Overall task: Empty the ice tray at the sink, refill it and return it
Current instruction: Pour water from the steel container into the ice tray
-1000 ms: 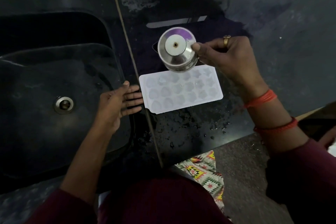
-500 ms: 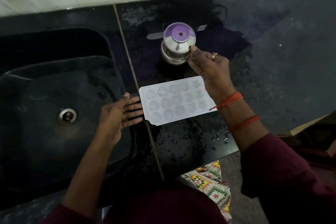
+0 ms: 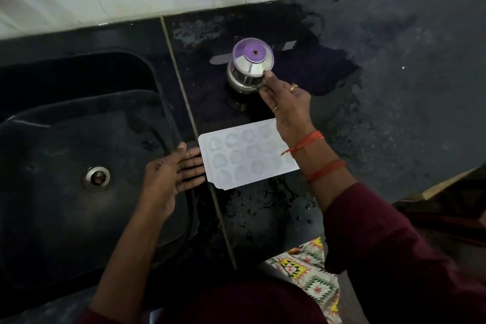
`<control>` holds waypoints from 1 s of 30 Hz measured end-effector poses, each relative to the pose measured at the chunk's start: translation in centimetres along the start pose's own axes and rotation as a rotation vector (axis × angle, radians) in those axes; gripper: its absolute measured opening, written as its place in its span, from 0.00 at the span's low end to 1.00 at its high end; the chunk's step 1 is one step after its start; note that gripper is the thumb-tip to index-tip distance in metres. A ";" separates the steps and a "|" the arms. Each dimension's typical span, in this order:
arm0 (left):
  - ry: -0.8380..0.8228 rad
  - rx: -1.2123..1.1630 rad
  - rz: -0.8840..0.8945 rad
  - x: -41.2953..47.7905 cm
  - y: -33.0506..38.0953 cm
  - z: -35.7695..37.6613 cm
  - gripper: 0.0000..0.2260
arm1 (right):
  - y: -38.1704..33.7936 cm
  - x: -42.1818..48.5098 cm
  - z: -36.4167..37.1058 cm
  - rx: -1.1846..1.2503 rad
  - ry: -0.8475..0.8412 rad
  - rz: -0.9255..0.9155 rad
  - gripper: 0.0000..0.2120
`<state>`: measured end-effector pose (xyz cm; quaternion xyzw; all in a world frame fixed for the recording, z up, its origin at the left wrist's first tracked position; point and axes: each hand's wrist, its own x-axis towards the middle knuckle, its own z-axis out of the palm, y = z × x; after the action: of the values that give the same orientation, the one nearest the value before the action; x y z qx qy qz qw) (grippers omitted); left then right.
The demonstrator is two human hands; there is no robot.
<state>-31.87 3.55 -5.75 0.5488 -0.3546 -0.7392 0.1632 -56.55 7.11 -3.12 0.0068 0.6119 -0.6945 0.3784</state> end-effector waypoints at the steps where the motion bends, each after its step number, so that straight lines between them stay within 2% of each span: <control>1: 0.000 -0.002 -0.001 0.1 0.0 0.0 0.17 | 0.1 0.2 0.1 0.003 0.006 0.003 0.20; 5: -0.005 0.003 -0.002 0.3 -0.2 -0.1 0.18 | 0.3 0.9 0.4 0.007 0.012 0.001 0.20; 10: -0.001 0.009 -0.001 0.6 -0.2 0.0 0.17 | 0.2 1.8 1.2 0.001 0.033 -0.002 0.09; 14: 0.013 0.011 -0.006 0.8 -0.2 0.3 0.17 | 0.0 2.6 2.4 -0.004 0.041 -0.006 0.05; 30: 0.015 0.018 -0.004 0.3 0.1 0.6 0.16 | -1.4 4.9 5.3 0.038 0.063 0.043 0.09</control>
<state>-32.54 3.52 -5.79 0.5566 -0.3587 -0.7322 0.1595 -58.33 -0.02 -2.90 0.0490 0.6098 -0.6974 0.3733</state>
